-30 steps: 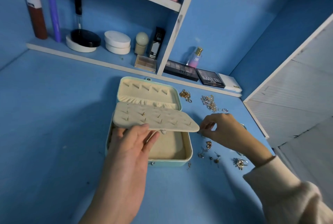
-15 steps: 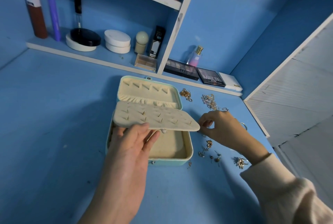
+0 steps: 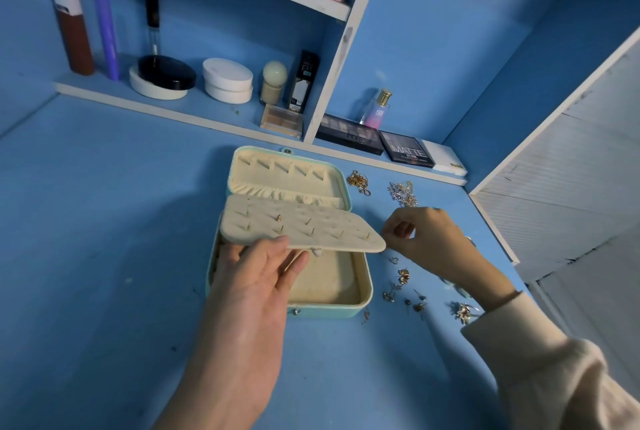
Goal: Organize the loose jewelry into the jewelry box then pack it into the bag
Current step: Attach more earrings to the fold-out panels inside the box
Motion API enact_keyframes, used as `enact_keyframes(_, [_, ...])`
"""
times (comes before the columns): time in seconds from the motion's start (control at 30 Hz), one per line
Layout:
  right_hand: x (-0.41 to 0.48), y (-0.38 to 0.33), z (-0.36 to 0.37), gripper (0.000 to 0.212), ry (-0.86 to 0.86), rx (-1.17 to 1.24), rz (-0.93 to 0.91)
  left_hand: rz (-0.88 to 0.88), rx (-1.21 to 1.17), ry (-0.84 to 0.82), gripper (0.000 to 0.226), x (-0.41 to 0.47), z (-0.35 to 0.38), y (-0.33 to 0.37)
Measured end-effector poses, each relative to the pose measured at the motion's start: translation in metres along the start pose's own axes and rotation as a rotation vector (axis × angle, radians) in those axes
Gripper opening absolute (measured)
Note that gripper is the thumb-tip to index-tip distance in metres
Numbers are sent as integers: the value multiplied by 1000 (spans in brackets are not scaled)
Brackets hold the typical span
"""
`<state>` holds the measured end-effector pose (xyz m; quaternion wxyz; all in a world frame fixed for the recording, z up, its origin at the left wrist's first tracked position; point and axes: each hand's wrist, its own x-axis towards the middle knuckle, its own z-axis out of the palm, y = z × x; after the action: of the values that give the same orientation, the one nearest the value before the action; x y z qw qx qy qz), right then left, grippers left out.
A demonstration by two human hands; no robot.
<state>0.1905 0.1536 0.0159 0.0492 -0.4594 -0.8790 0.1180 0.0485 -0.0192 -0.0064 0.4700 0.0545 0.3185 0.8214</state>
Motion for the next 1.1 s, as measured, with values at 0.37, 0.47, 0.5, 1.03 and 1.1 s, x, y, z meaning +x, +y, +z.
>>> enact_keyframes(0.37, [7,-11,-12,8,63,278,-51,-10,1,31,31,0,0,-1])
enact_keyframes(0.47, [13,-8,-4,10,65,174,-48,-23,4,24,31,0,-2,-1])
enact_keyframes(0.5, [14,-6,-2,11,65,169,-50,-25,6,22,31,0,-2,-2])
enact_keyframes(1.03, [11,3,7,28,-101,194,-253,-68,63,64,16,-2,6,6])
enact_keyframes(1.1, [11,3,8,29,-105,171,-283,-76,56,82,18,-3,9,7])
